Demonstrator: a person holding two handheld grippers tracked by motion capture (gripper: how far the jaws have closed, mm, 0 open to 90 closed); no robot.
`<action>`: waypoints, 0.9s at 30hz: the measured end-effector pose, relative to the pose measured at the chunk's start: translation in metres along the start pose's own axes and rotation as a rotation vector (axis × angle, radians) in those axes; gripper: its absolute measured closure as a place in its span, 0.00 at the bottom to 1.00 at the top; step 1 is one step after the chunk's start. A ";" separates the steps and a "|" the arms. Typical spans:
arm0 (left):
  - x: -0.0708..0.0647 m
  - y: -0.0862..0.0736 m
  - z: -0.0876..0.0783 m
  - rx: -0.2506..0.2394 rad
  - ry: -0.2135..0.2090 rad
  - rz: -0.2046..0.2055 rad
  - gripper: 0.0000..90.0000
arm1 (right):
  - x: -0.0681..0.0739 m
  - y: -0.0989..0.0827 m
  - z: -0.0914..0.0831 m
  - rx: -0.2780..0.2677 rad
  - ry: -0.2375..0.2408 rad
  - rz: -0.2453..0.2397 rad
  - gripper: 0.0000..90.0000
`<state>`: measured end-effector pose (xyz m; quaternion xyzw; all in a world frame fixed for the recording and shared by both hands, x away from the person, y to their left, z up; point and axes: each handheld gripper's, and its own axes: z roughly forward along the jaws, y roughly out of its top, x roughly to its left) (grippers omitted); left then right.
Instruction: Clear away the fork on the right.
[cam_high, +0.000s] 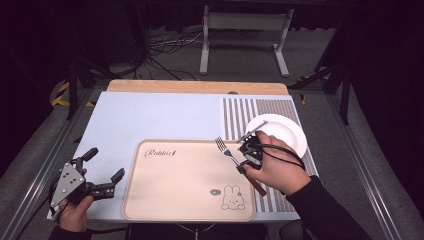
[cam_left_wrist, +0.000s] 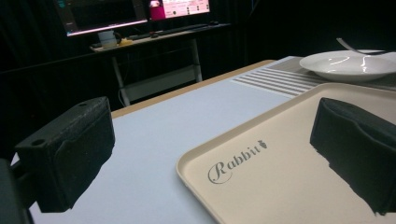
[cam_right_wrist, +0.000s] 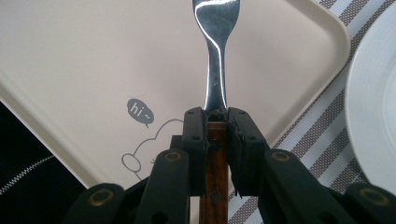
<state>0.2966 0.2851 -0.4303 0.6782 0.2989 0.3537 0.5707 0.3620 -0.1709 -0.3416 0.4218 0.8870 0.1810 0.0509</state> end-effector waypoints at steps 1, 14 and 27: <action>0.000 0.000 0.000 0.000 0.000 0.000 0.01 | 0.001 0.000 0.002 0.003 -0.005 0.000 0.87; 0.000 0.000 0.000 -0.001 0.001 -0.003 0.01 | 0.006 0.003 0.020 0.035 -0.002 0.049 0.87; 0.000 0.000 -0.001 -0.003 0.000 -0.002 0.01 | 0.008 0.002 0.045 0.064 0.001 0.100 0.87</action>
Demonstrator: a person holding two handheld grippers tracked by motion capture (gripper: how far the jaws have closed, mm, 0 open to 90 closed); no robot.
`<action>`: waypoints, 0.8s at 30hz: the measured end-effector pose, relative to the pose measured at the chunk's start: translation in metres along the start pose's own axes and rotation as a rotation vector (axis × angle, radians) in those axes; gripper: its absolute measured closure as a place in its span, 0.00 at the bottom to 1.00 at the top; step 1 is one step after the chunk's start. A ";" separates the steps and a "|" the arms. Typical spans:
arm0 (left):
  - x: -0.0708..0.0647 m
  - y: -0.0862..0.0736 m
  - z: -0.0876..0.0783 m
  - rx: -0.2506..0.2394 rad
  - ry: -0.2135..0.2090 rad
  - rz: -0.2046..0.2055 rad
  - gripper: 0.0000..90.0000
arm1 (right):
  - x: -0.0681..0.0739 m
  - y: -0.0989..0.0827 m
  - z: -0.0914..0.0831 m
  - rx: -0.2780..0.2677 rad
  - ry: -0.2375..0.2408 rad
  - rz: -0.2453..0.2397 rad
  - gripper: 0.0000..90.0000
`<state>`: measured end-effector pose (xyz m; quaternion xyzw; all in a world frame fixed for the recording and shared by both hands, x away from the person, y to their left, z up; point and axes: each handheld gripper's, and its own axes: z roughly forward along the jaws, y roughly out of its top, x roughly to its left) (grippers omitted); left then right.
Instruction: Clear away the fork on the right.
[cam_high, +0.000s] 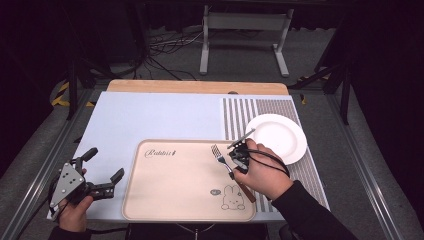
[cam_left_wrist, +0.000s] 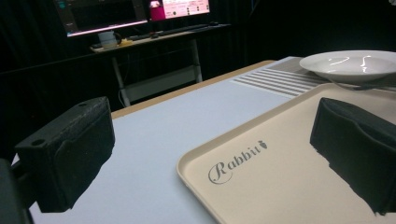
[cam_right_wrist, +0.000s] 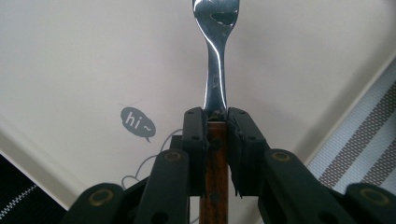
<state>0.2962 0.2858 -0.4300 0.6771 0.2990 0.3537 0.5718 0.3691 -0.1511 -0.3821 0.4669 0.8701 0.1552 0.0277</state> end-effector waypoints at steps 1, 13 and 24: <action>0.000 0.000 0.000 0.000 0.000 0.000 0.01 | 0.000 0.000 0.002 0.004 0.000 0.003 0.87; 0.000 0.000 0.000 0.001 0.000 0.000 0.01 | 0.003 0.001 0.017 0.026 -0.002 0.033 0.87; 0.000 0.000 0.000 0.000 0.001 -0.001 0.01 | 0.006 0.003 0.025 0.042 0.007 0.031 0.87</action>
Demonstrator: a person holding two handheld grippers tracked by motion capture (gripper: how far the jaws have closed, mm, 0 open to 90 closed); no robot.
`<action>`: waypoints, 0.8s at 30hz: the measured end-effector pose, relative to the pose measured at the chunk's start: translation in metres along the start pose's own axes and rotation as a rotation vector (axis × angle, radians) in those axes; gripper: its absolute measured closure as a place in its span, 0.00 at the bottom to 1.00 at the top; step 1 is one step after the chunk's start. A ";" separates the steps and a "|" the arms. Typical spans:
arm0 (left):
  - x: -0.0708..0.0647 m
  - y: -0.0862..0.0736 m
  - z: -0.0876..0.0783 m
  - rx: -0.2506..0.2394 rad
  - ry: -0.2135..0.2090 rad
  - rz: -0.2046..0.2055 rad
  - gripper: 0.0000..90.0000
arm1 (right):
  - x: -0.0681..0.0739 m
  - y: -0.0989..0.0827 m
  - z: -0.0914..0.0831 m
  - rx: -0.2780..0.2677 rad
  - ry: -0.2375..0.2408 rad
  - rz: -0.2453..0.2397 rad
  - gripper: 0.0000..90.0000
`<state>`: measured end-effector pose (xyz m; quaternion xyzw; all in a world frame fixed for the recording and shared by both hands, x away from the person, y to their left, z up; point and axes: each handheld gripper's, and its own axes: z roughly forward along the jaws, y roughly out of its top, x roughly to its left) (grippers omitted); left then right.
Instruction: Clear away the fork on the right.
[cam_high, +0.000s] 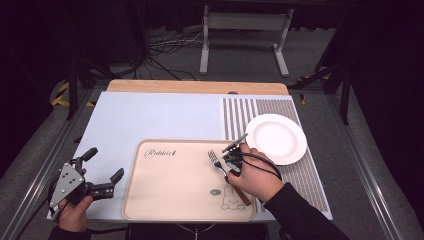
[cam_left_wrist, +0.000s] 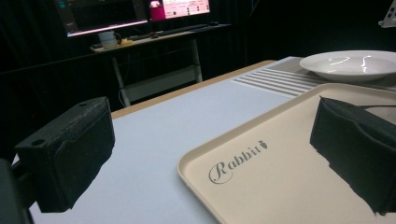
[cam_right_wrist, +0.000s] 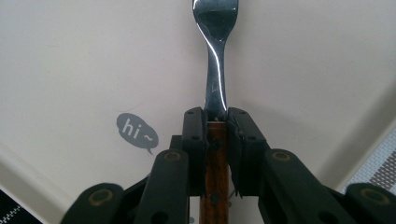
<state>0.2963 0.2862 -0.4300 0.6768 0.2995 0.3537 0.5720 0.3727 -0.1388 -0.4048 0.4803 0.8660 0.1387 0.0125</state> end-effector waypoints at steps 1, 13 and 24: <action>0.000 0.000 0.000 0.002 -0.001 0.001 0.01 | 0.000 0.000 0.001 0.003 0.001 0.002 0.87; 0.000 0.000 0.000 -0.001 0.000 0.003 0.01 | -0.001 0.001 0.007 0.018 -0.003 0.027 0.87; 0.000 0.000 0.000 -0.001 0.000 0.003 0.01 | -0.001 0.001 0.010 0.033 -0.011 0.020 0.86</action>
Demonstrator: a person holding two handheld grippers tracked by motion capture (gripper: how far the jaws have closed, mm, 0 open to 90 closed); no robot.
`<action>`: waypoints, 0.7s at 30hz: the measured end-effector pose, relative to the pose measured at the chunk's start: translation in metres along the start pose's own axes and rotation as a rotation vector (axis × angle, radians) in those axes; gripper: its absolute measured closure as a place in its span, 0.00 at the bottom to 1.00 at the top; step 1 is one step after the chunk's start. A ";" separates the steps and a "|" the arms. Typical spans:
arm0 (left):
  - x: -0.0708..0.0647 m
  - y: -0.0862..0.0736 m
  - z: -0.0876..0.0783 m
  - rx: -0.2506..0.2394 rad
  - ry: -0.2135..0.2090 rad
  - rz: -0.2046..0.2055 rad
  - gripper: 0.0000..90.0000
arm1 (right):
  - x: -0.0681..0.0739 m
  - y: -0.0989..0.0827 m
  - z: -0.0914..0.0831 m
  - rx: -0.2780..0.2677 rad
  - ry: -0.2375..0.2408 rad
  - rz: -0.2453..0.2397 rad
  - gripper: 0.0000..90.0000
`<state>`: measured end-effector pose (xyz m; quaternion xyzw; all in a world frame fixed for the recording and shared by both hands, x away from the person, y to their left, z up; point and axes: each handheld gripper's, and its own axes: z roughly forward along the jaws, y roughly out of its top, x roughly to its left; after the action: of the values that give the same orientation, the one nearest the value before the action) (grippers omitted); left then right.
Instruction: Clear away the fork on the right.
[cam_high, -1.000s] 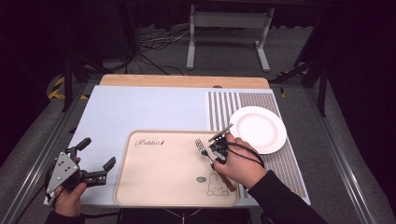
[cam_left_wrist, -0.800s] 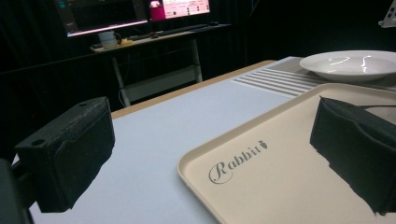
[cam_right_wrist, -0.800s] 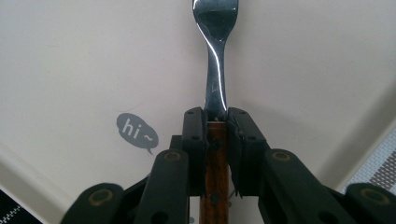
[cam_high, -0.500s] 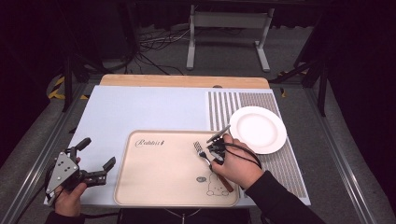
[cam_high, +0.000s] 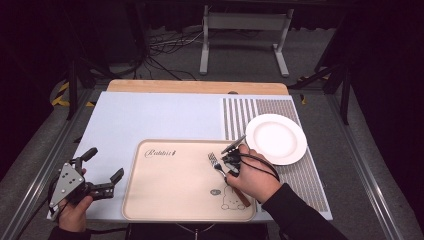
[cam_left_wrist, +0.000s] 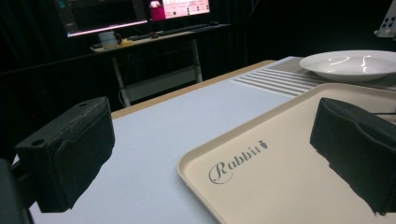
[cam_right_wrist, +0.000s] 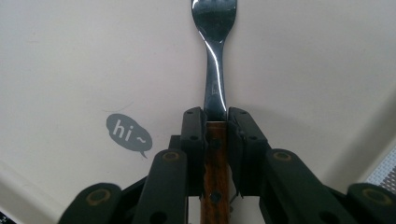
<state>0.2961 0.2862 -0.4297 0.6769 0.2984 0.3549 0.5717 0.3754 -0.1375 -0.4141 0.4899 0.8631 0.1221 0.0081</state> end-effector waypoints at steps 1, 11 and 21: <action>0.000 0.000 0.000 0.000 0.000 0.000 0.01 | 0.000 0.000 0.001 0.004 -0.002 0.001 0.86; 0.000 0.000 0.000 0.002 -0.001 -0.002 0.01 | 0.001 0.000 0.000 -0.010 0.006 -0.017 0.77; 0.000 -0.001 0.000 0.005 -0.001 -0.002 0.01 | 0.000 0.003 -0.003 -0.260 -0.010 -0.205 0.29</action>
<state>0.2966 0.2863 -0.4302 0.6783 0.2997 0.3531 0.5704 0.3779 -0.1366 -0.4108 0.3948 0.8854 0.2288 0.0882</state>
